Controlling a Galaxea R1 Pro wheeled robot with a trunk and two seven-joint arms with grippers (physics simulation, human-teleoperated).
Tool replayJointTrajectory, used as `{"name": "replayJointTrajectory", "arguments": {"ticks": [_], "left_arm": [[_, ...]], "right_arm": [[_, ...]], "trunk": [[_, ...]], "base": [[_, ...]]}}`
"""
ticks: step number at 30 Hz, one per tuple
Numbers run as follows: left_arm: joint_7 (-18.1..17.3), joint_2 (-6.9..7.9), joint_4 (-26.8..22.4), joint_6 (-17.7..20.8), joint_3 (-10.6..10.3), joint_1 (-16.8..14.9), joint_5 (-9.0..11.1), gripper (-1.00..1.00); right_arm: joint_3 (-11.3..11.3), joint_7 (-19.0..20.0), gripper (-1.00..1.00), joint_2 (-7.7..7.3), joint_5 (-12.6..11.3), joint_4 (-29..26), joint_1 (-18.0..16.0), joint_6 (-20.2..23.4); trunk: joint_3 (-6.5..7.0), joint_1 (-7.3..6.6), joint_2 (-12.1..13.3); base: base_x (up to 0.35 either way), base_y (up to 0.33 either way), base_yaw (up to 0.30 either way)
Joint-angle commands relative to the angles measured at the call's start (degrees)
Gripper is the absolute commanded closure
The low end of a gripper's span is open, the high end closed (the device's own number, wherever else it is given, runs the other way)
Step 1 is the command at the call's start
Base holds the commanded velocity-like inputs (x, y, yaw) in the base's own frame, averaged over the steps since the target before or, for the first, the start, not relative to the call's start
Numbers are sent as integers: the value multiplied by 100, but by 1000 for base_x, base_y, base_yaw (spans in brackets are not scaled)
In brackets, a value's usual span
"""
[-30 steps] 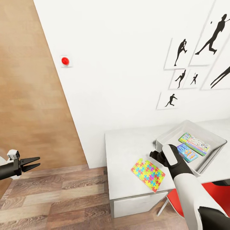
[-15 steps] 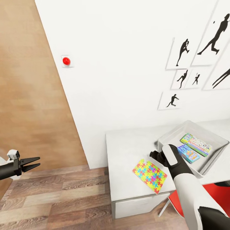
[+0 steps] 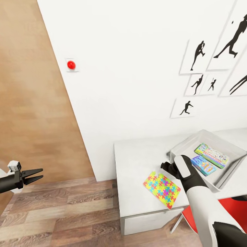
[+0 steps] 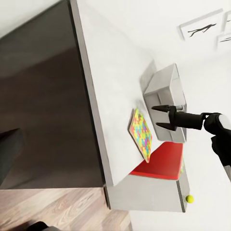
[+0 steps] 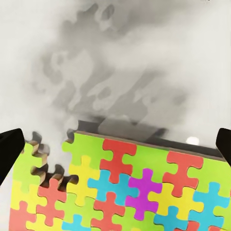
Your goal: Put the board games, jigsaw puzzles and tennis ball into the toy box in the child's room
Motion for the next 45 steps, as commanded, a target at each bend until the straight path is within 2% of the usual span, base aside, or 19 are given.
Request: {"name": "replayJointTrajectory", "arguments": {"ticks": [1,16,29,45], "left_arm": [[-26,1,0,61,0,-4,-6,-100],[-26,1,0,61,0,-4,-6,-100],[-26,1,0,61,0,-4,-6,-100],[-26,1,0,61,0,-4,-6,-100]], "right_arm": [[1,-55,-100,0,-60,-7,-5,9],[15,-55,-100,0,-60,-7,-5,8],[25,-55,-100,0,-61,-7,2,-91],[34,-55,-100,0,-67,-7,0,-97]], "trunk": [[-18,4,-12],[-150,4,-12],[-173,4,-12],[-309,4,-12]], "base": [[55,0,0],[11,0,0],[0,0,0],[0,0,0]]}}
